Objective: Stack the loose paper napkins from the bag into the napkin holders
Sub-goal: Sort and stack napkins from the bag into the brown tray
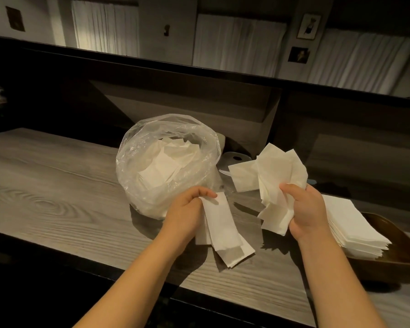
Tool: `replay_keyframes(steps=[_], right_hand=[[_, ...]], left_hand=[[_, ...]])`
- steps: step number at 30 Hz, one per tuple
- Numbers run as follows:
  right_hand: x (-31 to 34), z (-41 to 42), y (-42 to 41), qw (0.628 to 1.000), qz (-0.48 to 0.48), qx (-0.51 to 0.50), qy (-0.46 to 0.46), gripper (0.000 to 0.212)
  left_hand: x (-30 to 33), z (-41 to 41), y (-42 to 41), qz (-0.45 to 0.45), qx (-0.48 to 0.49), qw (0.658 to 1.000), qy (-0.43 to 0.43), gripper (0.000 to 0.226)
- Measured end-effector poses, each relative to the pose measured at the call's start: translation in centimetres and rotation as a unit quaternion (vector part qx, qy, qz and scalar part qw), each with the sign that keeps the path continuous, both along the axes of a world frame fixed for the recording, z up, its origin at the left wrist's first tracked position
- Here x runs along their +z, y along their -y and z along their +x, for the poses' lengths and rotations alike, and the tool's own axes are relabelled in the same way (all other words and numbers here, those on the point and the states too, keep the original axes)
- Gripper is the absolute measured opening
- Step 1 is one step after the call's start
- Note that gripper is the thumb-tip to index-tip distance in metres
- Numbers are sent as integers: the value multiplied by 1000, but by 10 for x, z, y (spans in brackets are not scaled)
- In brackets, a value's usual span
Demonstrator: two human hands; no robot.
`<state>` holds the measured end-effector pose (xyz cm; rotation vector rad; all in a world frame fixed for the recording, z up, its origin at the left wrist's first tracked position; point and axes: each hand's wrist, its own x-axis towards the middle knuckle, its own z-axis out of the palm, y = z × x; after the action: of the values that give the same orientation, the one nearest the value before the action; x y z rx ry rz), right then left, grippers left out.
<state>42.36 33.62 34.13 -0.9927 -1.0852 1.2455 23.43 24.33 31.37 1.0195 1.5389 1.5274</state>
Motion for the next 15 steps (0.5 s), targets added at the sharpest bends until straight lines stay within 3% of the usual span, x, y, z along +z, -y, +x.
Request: replay_keyframes(steps=[3,6,11,15], right_hand=[[1,0,-1,1000,-5,-5,-3,25],[0,1,-3,1000,-4,-19,-1,22],[-1,2,-3,1000,-9,-19,-10,23],[0,2,-3,1000,-14,-12,-17,22]], left_hand=[[16,6,7,36,-53,984,168,34],[19,12,6,34,-63,973,219,20],[-7,23,-10,-78,-17,992,98,16],[-14,25,-10,-81,31,996,-4,27]])
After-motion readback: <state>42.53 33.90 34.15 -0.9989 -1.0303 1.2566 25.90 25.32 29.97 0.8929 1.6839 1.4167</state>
